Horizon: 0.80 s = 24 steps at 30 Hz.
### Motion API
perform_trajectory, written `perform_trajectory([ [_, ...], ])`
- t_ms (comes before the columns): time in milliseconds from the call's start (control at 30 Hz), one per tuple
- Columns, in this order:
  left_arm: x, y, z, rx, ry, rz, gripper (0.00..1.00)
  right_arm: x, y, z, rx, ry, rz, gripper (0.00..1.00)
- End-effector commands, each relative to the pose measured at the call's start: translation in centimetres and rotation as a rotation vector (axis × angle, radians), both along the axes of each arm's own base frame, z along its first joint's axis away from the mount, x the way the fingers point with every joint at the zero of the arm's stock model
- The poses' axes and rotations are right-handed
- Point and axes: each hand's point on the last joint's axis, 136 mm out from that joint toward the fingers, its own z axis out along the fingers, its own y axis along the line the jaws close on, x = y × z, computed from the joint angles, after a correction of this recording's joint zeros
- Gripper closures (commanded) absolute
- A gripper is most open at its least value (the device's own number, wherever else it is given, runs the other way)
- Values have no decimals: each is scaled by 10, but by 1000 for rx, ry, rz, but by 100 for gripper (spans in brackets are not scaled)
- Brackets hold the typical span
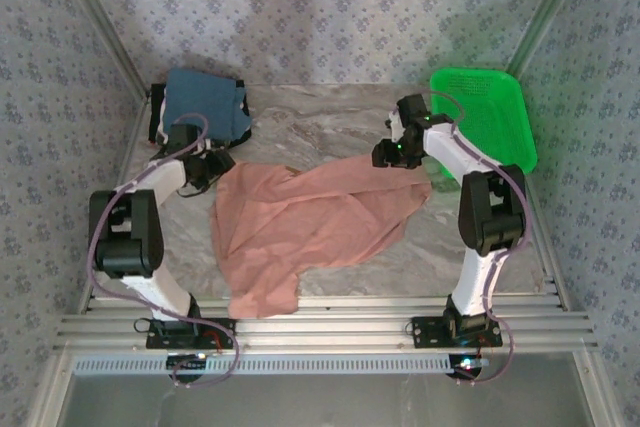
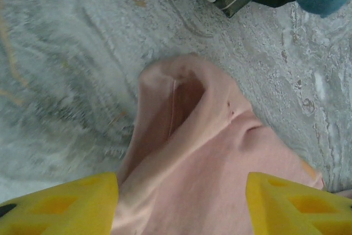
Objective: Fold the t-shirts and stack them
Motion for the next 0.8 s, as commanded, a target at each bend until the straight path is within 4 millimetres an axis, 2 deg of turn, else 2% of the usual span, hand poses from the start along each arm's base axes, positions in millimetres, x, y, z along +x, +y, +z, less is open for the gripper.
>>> perform_trajectory([
  [0, 18, -14, -2, -46, -39, -40, 39, 3, -2, -18, 19, 44, -65, 45],
  [100, 16, -24, -17, -40, 2, -76, 44, 9, -4, -30, 19, 64, -101, 45],
  [133, 15, -25, -23, -42, 18, -79, 50, 12, -4, -32, 20, 64, -110, 45],
  [200, 12, -22, -33, -45, 43, -74, 72, 17, -6, -39, 21, 67, -127, 45],
  [233, 10, -19, -36, -40, 51, -70, 80, 17, -8, -42, 17, 75, -138, 45],
  [333, 1, 0, -31, 15, 72, -49, 94, 21, -15, -51, -5, 85, -170, 45],
  [500, -19, 41, 1, 93, 68, 2, 96, 23, -33, -62, -68, 99, -233, 45],
  [600, -29, 58, 11, 105, 67, 29, 97, 28, -42, -65, -93, 90, -266, 46],
  [700, -33, 66, 12, 96, 66, 46, 96, 30, -44, -69, -101, 92, -283, 46],
  [767, -27, 62, 8, 65, 70, 24, 95, 34, -44, -71, -98, 93, -285, 46],
])
